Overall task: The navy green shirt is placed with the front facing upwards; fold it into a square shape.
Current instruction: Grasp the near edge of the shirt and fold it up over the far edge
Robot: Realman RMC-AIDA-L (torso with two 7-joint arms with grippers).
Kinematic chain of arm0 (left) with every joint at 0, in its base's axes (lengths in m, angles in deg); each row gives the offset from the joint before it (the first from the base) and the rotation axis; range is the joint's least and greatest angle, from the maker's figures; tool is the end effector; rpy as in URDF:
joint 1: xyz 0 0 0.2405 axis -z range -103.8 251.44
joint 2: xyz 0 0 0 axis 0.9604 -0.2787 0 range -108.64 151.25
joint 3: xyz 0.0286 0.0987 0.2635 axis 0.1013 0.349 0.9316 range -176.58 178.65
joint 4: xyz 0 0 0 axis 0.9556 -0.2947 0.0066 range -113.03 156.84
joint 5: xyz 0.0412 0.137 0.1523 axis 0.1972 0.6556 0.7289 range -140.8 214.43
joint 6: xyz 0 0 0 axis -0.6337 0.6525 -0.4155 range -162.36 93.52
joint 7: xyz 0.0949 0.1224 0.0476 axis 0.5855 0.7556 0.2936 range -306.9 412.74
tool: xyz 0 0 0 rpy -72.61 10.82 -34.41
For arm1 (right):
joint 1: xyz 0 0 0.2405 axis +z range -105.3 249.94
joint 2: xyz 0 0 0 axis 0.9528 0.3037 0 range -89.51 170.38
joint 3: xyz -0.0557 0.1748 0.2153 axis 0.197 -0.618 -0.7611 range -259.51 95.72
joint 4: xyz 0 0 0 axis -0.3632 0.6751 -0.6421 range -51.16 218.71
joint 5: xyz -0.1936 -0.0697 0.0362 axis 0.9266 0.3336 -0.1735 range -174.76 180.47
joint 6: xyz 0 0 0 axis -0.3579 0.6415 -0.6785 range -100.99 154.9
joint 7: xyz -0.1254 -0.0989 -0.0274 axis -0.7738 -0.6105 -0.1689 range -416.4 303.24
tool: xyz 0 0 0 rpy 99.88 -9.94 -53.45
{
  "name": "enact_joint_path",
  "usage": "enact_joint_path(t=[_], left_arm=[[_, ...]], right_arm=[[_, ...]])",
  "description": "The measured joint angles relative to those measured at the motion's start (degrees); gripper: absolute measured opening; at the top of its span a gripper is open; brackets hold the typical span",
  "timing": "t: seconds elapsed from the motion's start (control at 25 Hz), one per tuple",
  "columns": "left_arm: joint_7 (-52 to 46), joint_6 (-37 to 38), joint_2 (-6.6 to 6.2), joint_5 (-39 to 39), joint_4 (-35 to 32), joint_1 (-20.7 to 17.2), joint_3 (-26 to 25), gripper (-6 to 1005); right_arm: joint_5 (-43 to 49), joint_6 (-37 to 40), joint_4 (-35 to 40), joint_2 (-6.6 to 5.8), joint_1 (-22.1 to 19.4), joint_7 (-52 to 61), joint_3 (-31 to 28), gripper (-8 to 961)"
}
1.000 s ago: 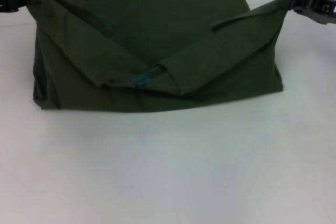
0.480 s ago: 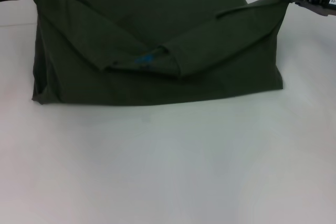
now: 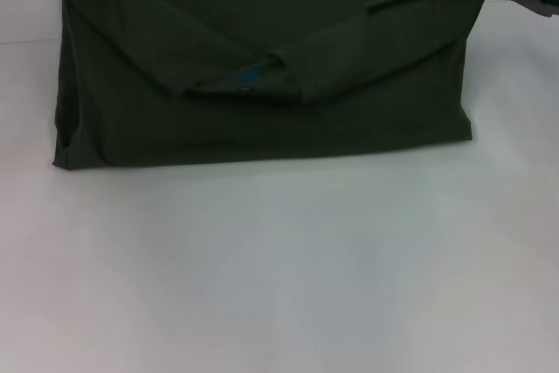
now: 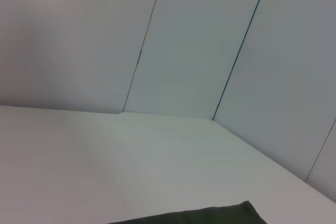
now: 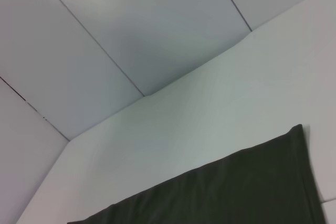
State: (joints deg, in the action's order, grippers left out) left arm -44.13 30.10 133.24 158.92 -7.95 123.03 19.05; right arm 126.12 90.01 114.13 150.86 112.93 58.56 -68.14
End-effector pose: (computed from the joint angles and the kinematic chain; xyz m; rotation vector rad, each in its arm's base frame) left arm -0.2425 0.4953 0.0575 -2.1722 -0.9272 -0.7402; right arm 0.3267 0.4579 0.0835 -1.8268 1.4017 0.8339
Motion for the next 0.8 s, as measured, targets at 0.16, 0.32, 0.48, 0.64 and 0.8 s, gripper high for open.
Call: enact_joint_path(t=[0.16, 0.32, 0.48, 0.64, 0.8], left_arm=[[1.1, -1.3, 1.02, -0.4, 0.4, -0.2, 0.7, 42], [1.7, -3.4, 2.56, -0.4, 0.1, -0.6, 2.4, 50], [5.3, -6.0, 4.87, -0.4, -0.3, -1.2, 3.5, 58], [7.2, -9.5, 6.52, -0.4, -0.3, -1.4, 4.9, 66], [7.2, -13.0, 7.67, -0.4, -1.2, -1.6, 5.3, 205]], right_arm=[[-0.4, -1.0, 0.0, 0.89, 0.0, -0.1, 0.6, 27], [-0.4, -3.5, 0.0, 2.03, 0.1, -0.1, 2.7, 28], [-0.4, -5.9, 0.0, 3.12, 0.5, -0.9, 3.4, 29], [-0.4, -6.7, 0.0, 3.78, 1.1, -2.1, 3.4, 116], [-0.4, -7.1, 0.0, 4.09, 1.6, -2.7, 3.4, 285]])
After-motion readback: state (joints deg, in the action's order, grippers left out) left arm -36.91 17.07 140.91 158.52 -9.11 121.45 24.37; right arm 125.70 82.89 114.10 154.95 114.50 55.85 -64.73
